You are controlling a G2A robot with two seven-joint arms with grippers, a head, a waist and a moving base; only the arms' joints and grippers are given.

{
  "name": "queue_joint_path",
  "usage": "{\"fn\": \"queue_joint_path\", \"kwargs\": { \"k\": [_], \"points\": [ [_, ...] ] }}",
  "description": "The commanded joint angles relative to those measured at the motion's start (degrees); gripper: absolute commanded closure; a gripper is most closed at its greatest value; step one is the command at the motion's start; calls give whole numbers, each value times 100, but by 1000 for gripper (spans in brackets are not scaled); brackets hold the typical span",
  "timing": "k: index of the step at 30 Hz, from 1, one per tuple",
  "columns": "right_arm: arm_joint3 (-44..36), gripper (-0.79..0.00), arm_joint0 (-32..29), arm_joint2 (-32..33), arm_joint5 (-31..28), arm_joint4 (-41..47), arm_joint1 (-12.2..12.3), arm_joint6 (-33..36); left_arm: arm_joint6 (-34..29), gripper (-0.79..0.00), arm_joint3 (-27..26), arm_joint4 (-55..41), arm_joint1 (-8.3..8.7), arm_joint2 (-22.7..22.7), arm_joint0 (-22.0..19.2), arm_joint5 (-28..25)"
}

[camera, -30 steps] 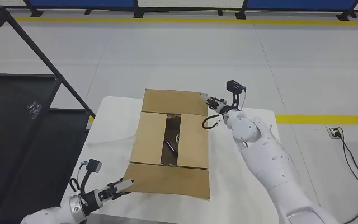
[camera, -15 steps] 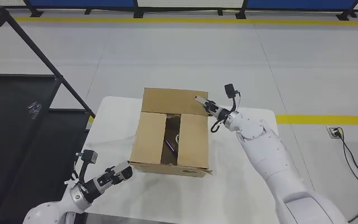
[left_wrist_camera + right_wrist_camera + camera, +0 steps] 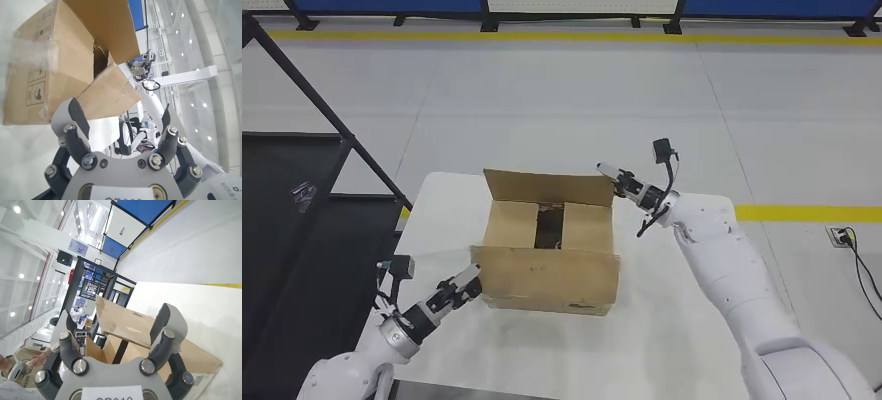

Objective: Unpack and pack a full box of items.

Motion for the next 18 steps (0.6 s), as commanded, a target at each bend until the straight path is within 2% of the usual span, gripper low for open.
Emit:
{"fn": "queue_joint_path", "kwargs": {
  "k": [1, 4, 11, 18],
  "points": [
    [-142, -785, -4, 15, -142, -54, 43, 126, 348, -785, -34, 190, -14, 101, -32, 71],
    [-375, -785, -34, 52, -307, -148, 120, 300, 761, -785, -78, 341, -41, 285, -110, 220],
    [-1175, -785, -309, 148, -442, -464, 322, 621, 1176, -785, -88, 617, -73, 593, -292, 381],
    [-2244, -785, -840, 346, -125, -461, 539, 1158, 1420, -785, 27, 859, -95, 821, -449, 478]
  ]
}}
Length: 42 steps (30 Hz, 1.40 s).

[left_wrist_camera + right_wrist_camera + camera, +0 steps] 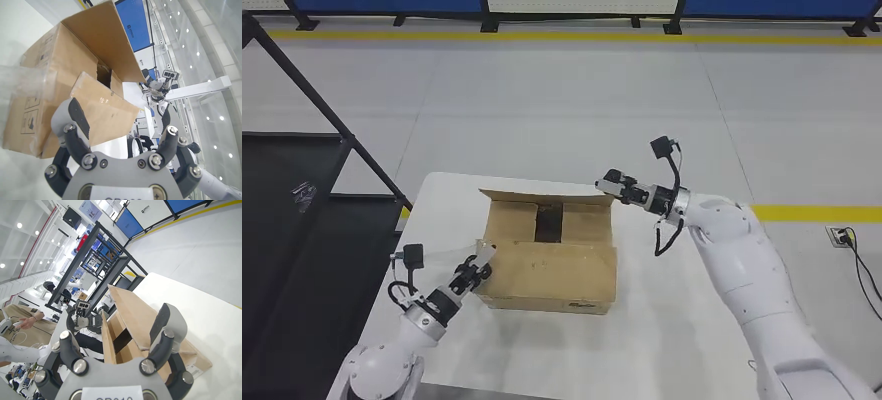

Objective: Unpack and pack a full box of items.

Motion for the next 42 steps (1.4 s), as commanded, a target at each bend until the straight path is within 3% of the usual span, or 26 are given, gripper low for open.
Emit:
{"fn": "queue_joint_path", "kwargs": {
  "k": [1, 7, 14, 26, 42],
  "points": [
    [-355, -785, -177, 46, 149, -55, 61, 142, 54, -785, 60, 42, -7, 56, -58, 22],
    [-1149, -785, -602, 66, 694, -120, 197, 703, 161, -785, 205, 126, -24, 195, -209, 68],
    [-1232, -785, -677, -162, 1325, 114, 220, 1182, 285, -785, 338, 160, -51, 362, -348, 98],
    [-665, -785, -466, -600, 1542, 1268, 88, 1585, 706, -785, 441, 295, -106, 566, -536, 313],
    [-430, -785, -542, -815, 1509, 1304, 91, 1357, 995, -785, 361, 308, -138, 488, -536, 302]
  ]
}}
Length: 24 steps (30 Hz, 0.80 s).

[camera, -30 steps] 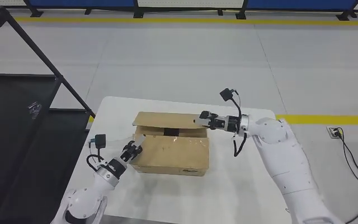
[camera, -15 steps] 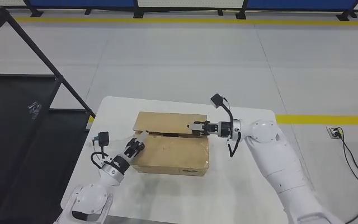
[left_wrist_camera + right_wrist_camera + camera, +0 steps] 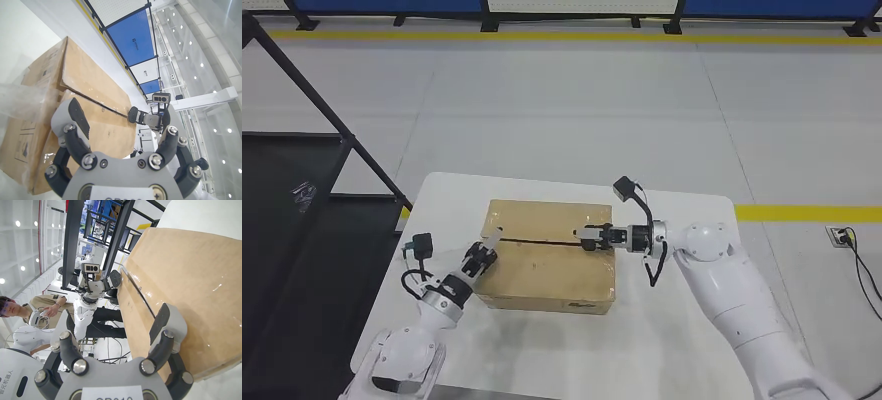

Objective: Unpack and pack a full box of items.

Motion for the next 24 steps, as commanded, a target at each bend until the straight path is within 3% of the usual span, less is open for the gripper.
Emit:
{"fn": "queue_joint_path", "kwargs": {
  "k": [1, 17, 24],
  "points": [
    [-43, -785, -46, 13, 29, -49, 19, -71, 91, -785, -25, 78, 5, -77, 24, -17],
    [-343, -785, -261, 55, 42, -296, 122, -237, 624, -785, -233, -192, 63, -1342, 626, 14],
    [-343, -785, -261, 55, 42, -296, 122, -237, 626, -785, -247, -163, 66, -1368, 637, 13]
  ]
}}
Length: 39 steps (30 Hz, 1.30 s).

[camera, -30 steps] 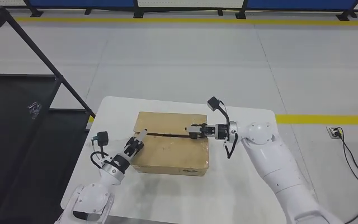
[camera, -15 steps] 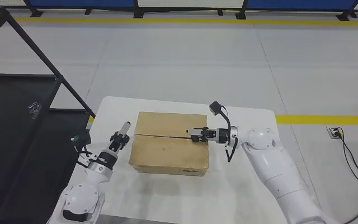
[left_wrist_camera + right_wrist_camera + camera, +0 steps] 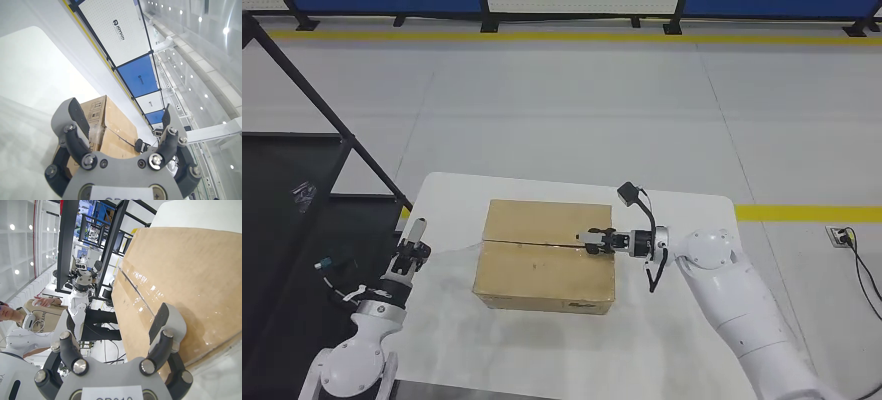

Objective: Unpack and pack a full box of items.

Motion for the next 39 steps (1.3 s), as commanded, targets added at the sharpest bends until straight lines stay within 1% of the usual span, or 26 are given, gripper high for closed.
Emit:
{"fn": "queue_joint_path", "kwargs": {
  "k": [1, 6, 8, 11, 13, 18, 24, 25, 28, 32, 34, 39],
  "points": [
    [0, -785, 0, 0, 0, 0, 0, 0, 0, -785, 0, -1, 0, 0, 0, -1],
    [0, -785, 0, 0, 0, 0, 0, 0, -2, -785, 54, -51, -5, 15, 19, 36],
    [0, -785, 0, 0, 0, 0, 0, 0, -33, -785, 341, -323, -31, 120, -8, 212],
    [0, -785, 0, 0, 0, 0, 0, 0, -101, -785, 738, -344, -50, 288, -87, 313],
    [0, -785, 0, 0, 0, 0, 0, 0, -35, -785, 984, -375, -68, 379, -145, 364],
    [0, -785, 0, 0, 0, 0, 0, 0, 1, -785, 1416, -504, -112, 594, -314, 468],
    [0, -785, 0, 0, 0, 0, 0, 0, -56, -785, 1970, -692, -160, 781, -648, 616],
    [0, -785, 0, 0, 0, 0, 0, 0, -31, -785, 2135, -792, -173, 790, -755, 636],
    [0, -785, 0, 0, 0, 0, 0, 0, -14, -785, 2402, -902, -203, 881, -968, 559],
    [0, -785, 0, 0, 0, 0, 0, 0, -183, -785, 2804, -1542, -264, 932, -1244, 374],
    [0, -785, 0, 0, 0, 0, 0, 0, -159, -785, 2971, -1896, -294, 898, -1367, 316],
    [0, -785, 0, 0, 0, 0, 0, 0, -547, -785, 3444, -2628, -340, 871, -1677, 222]
  ]
}}
